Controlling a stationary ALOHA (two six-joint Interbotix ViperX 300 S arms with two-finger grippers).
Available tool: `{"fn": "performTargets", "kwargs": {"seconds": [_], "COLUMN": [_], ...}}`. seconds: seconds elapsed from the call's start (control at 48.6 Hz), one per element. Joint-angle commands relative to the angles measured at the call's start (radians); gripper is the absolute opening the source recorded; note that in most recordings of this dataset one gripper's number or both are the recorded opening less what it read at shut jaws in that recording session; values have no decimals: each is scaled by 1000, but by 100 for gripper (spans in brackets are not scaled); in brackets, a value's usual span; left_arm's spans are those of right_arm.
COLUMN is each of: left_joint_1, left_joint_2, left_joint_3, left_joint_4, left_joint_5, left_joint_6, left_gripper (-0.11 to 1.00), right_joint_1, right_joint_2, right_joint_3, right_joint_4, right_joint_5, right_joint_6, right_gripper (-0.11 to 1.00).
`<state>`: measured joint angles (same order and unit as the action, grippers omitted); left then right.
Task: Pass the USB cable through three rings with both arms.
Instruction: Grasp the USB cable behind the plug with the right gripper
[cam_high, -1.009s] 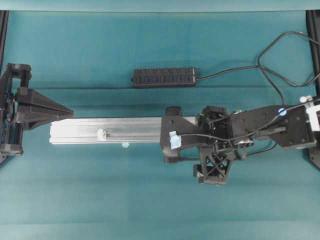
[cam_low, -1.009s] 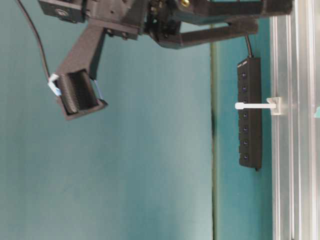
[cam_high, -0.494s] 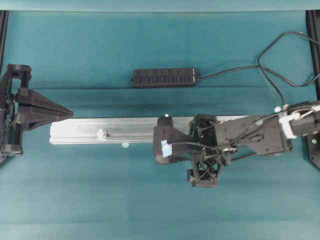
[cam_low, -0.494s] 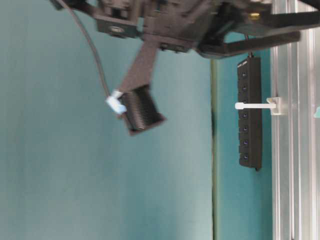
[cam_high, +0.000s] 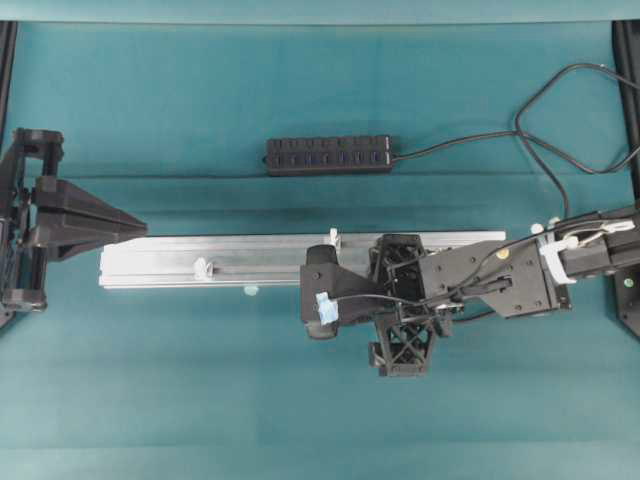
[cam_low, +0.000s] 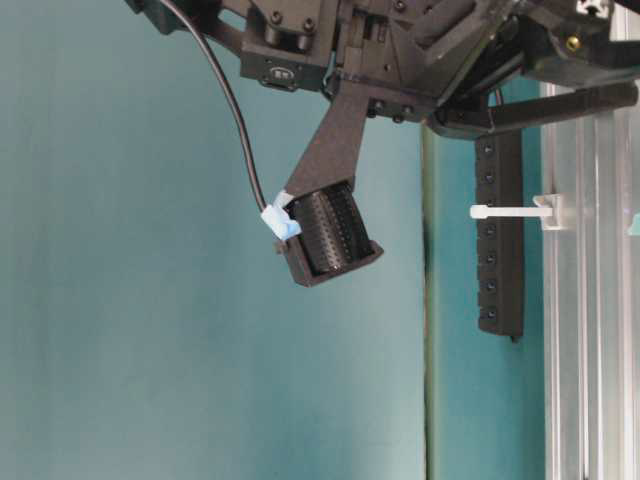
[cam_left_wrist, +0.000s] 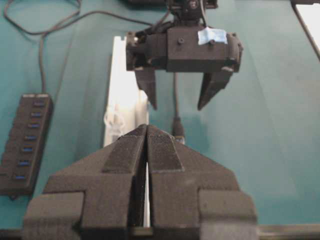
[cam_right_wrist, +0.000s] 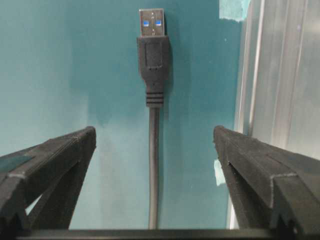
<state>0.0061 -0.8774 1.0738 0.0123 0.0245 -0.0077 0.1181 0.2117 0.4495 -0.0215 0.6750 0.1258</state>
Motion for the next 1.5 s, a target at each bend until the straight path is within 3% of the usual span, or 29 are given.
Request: {"fn": "performTargets", "kwargs": {"seconds": [0.0, 0.927, 1.174, 1.483], "left_joint_1": [0, 3, 3, 2], "left_joint_2": [5, 6, 3, 2], "left_joint_3": [-23, -23, -23, -23], "left_joint_4": [3, 3, 2, 2], "left_joint_5": [-5, -6, -6, -9], "left_joint_6": [0, 0, -2, -2], "left_gripper": [2, 2, 2, 2], "right_joint_1": [2, -9, -9, -23], "right_joint_2": [-2, 31, 32, 31], "right_joint_3": [-5, 20, 20, 23], "right_joint_4": [-2, -2, -2, -2], "right_joint_5": [-12, -63, -63, -63], "right_joint_6": [-8, -5, -3, -11], "right_gripper": [75, 74, 55, 20]}}
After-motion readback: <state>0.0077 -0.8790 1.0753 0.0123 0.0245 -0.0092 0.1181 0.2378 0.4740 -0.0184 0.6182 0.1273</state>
